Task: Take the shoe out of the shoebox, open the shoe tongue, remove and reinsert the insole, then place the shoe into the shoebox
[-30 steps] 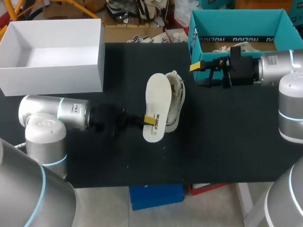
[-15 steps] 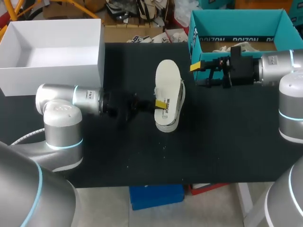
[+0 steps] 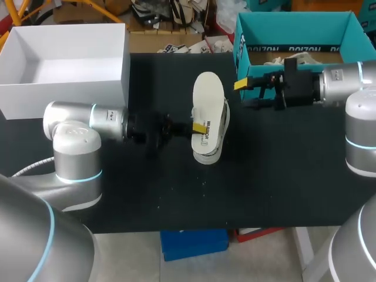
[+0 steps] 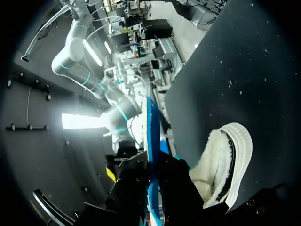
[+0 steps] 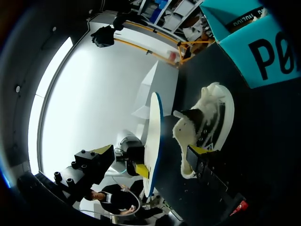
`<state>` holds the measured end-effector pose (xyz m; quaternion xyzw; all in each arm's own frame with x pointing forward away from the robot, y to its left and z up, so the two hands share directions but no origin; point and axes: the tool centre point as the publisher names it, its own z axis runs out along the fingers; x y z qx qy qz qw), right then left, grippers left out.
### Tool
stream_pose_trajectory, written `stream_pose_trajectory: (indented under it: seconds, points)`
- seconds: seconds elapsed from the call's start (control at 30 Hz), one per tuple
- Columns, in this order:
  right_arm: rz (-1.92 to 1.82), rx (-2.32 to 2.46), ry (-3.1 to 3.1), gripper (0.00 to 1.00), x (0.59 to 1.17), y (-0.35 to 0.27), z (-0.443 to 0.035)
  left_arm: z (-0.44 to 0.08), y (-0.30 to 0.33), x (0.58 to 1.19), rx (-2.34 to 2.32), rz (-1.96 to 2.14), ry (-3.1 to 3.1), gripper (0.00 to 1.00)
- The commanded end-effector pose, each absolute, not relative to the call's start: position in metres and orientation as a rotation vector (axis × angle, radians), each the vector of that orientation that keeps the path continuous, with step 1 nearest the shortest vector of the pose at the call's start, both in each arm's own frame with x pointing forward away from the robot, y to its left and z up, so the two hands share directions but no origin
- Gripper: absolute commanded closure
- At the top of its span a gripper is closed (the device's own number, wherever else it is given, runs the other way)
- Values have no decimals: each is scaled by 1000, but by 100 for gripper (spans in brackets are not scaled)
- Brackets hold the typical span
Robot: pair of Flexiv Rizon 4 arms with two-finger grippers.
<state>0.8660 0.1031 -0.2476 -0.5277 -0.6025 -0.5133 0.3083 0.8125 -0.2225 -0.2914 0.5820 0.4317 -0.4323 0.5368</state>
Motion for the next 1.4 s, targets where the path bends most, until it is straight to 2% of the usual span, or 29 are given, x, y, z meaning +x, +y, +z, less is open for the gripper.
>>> stream_pose_trajectory:
  seconds: [0.03,1.03,1.07,1.17,1.23,1.27,1.3,1.33,1.4]
  points:
    - [-1312,-1347,-1616,0,878,113,-252,-292,-224,812,1388,-1024,1029,100]
    - [-1219,-1311,-1481,0,866,173,-278,-292,-224,812,1388,-1024,1029,100]
    - [-1220,-1316,-1477,8,866,172,-279,-292,-224,812,1388,-1024,1029,100]
    - [-1223,-1327,-1473,49,866,171,-280,-292,-224,812,1388,-1024,1029,100]
    - [-1224,-1335,-1474,62,867,169,-280,-292,-224,812,1388,-1024,1029,100]
    - [-1224,-1337,-1475,75,867,169,-280,-292,-224,812,1388,-1024,1029,100]
    - [-1212,-1358,-1484,94,868,169,-280,-292,-224,812,1388,-1024,1029,100]
    - [-1212,-1358,-1484,100,868,169,-280,-292,-224,812,1388,-1024,1029,100]
    - [-1212,-1358,-1484,100,868,169,-280,-292,-224,812,1388,-1024,1029,100]
